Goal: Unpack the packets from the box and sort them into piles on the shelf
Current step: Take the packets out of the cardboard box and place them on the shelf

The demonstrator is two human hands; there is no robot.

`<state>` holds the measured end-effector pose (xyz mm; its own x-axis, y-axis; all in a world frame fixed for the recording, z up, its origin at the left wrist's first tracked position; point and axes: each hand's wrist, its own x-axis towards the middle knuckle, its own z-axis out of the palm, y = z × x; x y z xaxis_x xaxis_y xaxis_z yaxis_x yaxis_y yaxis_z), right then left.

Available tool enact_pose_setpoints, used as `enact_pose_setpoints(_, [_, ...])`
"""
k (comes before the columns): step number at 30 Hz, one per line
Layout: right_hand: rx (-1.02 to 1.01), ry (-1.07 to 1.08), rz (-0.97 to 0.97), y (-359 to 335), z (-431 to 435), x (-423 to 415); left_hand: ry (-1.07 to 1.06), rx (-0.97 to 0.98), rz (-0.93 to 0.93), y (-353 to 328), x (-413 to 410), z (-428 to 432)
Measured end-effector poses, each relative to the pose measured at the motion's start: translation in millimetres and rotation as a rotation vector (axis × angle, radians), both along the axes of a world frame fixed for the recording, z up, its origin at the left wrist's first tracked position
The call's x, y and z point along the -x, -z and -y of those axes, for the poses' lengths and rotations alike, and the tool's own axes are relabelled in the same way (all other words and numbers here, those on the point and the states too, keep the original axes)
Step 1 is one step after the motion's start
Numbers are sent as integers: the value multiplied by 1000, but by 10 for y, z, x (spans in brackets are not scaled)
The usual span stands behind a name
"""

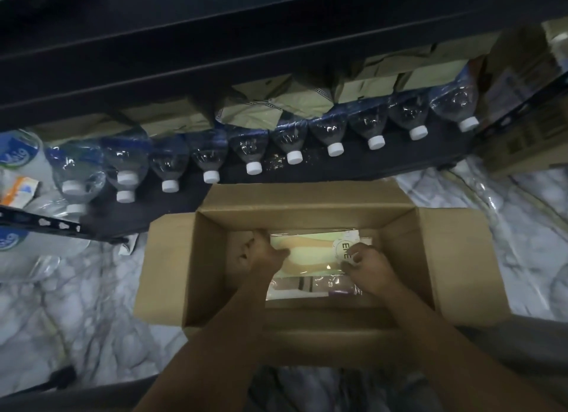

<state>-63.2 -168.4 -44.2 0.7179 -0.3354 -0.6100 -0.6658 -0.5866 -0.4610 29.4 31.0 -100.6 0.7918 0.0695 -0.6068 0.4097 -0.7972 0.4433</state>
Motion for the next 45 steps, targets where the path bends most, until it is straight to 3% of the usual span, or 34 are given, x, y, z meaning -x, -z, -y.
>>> enact_pose_setpoints(6, [-35,56,-6,-111,70,41,11,270,-18,-176,20,-250])
enact_pose_setpoints(8, [-38,64,3,-156,94,47,150,313,14,-285,37,-392])
enact_pose_setpoints(13, [-47,92,23,-236,112,78,588,180,17,-469,99,-580])
enact_pose_setpoints(18, [-35,87,37,-241,124,95,805,-157,55,-370,187,-462])
enact_pose_setpoints(21, [-33,108,46,-221,130,78,887,-265,120,-292,194,-417])
enact_pose_setpoints(28, [-13,125,76,-211,111,15,995,-399,140,-237,165,-343])
enact_pose_setpoints(34, [-29,137,79,-254,97,0,829,-135,75,-297,162,-320])
enact_pose_setpoints(39, [-32,160,116,-316,115,-17,815,55,-37,-537,176,-360])
enact_pose_setpoints(45, [-12,113,154,-389,138,-61,781,103,83,-1290,198,-539])
